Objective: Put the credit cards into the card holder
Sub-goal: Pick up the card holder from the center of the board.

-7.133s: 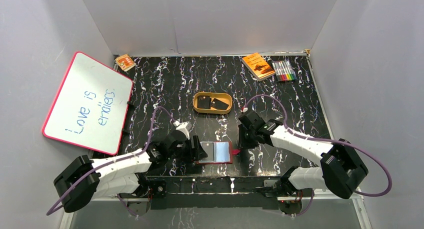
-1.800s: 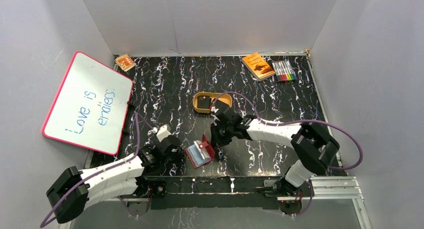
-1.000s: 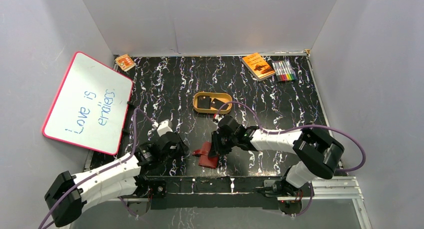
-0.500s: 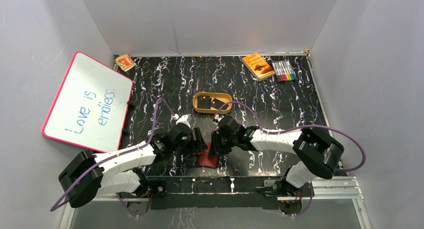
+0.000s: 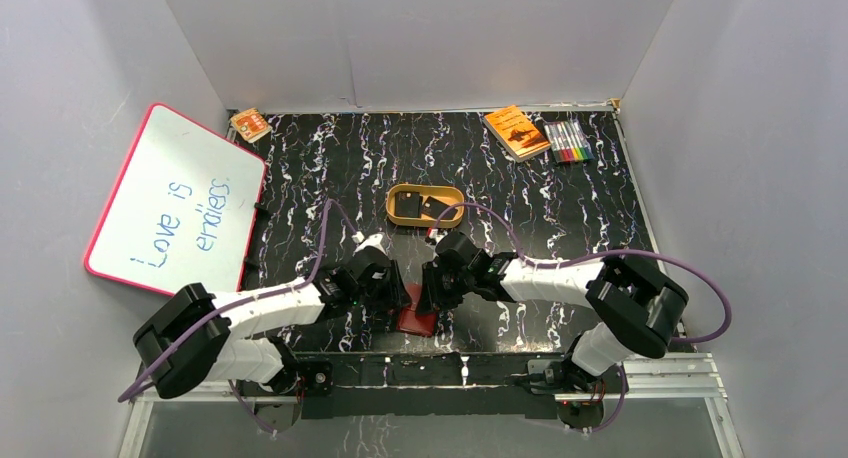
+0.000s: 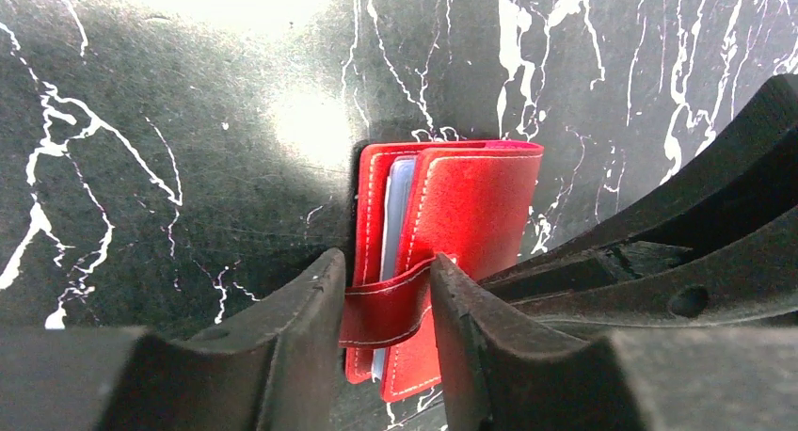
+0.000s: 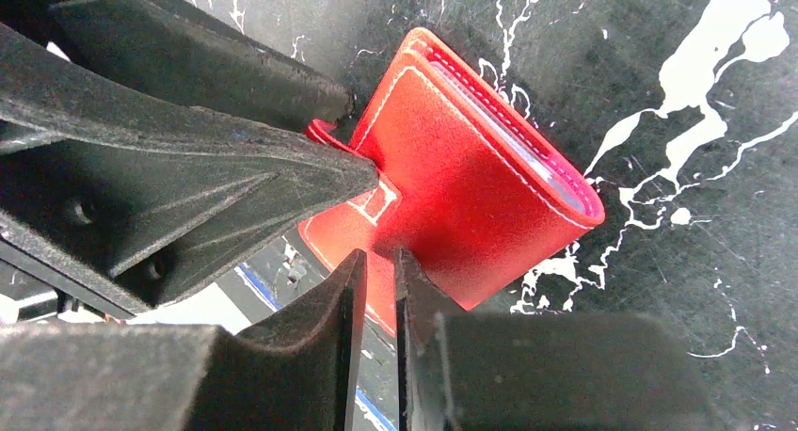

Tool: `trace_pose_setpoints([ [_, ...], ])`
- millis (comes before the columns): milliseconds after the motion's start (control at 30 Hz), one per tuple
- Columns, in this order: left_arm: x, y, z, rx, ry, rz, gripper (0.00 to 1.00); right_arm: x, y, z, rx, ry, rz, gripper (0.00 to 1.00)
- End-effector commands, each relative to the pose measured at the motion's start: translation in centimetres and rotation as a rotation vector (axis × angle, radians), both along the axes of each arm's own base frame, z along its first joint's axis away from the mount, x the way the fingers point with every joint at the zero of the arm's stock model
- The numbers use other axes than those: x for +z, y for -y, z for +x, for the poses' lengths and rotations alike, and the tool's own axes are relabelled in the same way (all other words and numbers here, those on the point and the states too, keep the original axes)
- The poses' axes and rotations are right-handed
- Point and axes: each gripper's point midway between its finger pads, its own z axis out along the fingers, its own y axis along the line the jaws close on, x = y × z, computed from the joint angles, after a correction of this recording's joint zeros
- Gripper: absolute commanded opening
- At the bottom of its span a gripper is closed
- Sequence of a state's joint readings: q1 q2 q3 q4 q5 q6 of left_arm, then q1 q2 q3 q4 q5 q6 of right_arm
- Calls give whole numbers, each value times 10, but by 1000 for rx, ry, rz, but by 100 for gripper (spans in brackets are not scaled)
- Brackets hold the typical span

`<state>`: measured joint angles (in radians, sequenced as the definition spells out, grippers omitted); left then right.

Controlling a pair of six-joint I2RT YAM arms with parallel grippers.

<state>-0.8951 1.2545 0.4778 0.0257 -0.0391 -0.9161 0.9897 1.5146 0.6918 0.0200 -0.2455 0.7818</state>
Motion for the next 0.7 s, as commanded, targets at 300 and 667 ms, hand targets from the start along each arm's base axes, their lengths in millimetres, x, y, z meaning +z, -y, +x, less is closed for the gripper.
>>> trace_pose_setpoints([
  [300, -34, -41, -12, 97, -76, 176, 0, 36, 5, 8, -32, 93, 44, 30],
  [667, -44, -62, -18, 156, -70, 212, 0, 32, 12, -3, -126, 18, 150, 54],
])
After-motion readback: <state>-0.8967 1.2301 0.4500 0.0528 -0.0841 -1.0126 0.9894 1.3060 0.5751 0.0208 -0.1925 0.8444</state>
